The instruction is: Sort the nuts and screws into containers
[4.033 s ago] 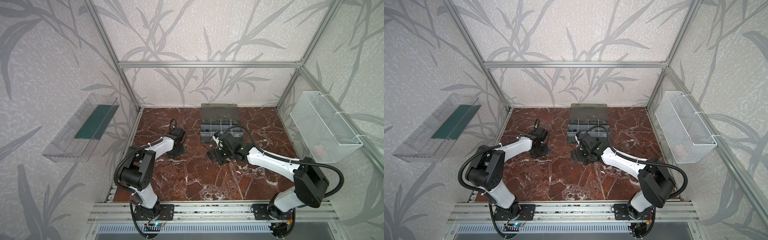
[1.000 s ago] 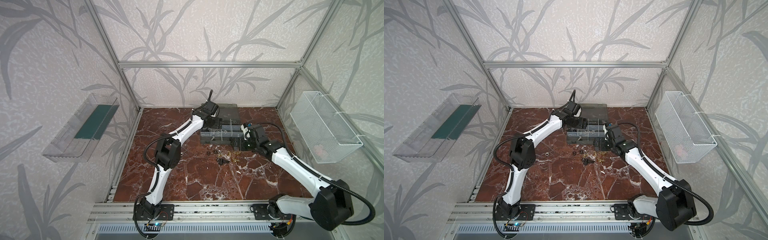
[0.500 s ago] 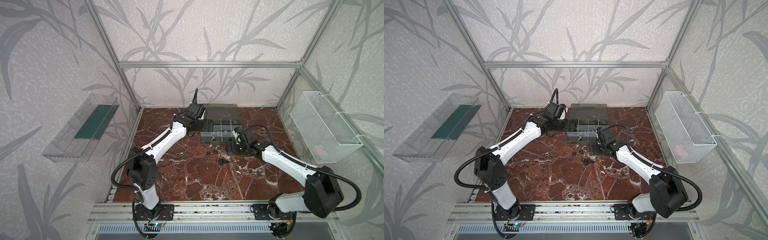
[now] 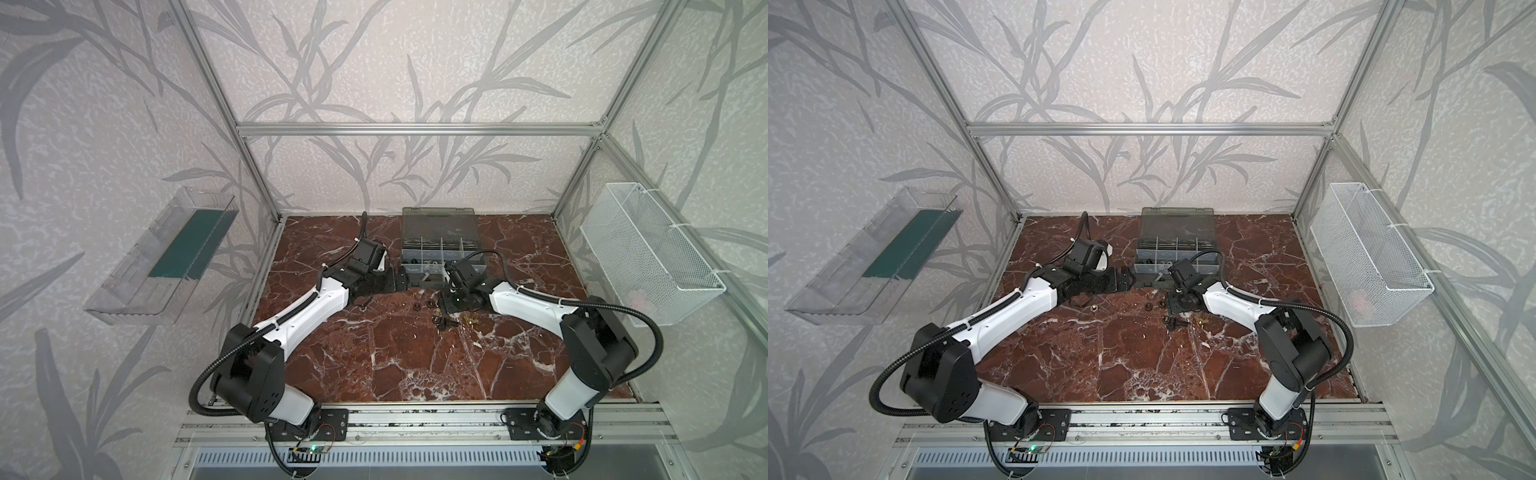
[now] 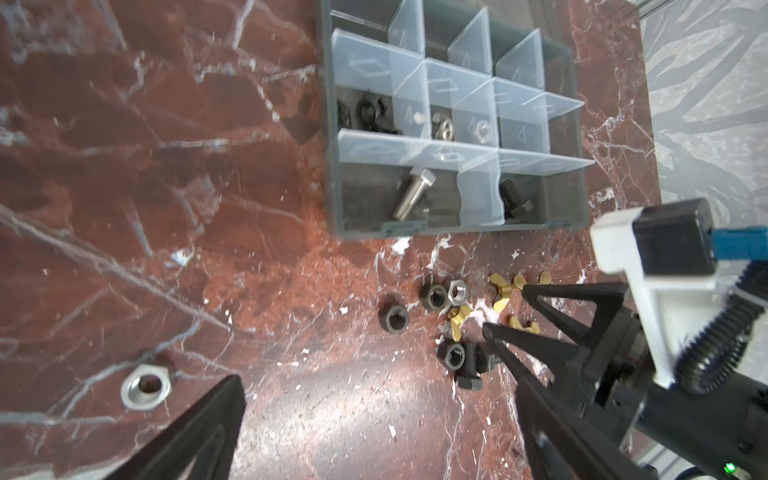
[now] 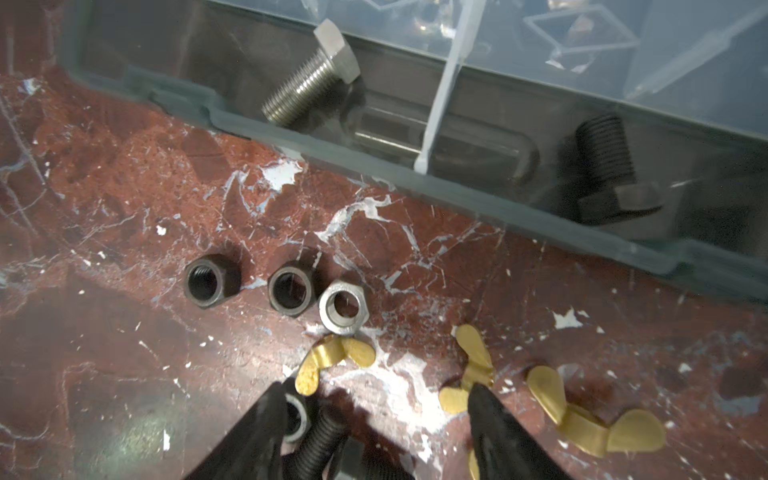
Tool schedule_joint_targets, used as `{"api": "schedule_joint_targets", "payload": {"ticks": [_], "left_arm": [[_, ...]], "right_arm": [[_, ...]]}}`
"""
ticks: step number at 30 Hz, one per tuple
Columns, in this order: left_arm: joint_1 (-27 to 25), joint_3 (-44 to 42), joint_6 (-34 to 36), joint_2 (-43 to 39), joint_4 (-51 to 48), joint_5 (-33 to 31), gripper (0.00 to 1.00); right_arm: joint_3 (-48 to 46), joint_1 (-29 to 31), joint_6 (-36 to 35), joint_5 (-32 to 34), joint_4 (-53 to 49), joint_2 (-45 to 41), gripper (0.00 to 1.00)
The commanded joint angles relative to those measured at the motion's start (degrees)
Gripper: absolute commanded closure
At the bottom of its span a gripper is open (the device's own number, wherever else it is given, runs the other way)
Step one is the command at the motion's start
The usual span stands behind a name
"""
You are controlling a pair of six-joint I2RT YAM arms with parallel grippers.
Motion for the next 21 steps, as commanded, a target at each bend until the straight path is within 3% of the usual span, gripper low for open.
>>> {"api": "schedule_joint_targets", "payload": {"ticks": [1, 7, 21], "left_arm": [[0.73, -1.40, -2.09, -2.00, 3.34, 1.67, 0.01], [1.29, -2.08, -2.30, -1.83, 4.26, 2.65, 0.01], [2.59, -5.11, -5.21, -3.47, 10.00, 9.04, 0.01]], "right_arm": [[2.51, 0.65, -1.50, 1.30, 1.00, 3.09, 0.33], [5.96, 1.43, -3.28, 1.80, 0.13, 7.79, 0.36], [8.19, 2.18, -4.30, 2.79, -0.95, 12.40, 0.52]]}}
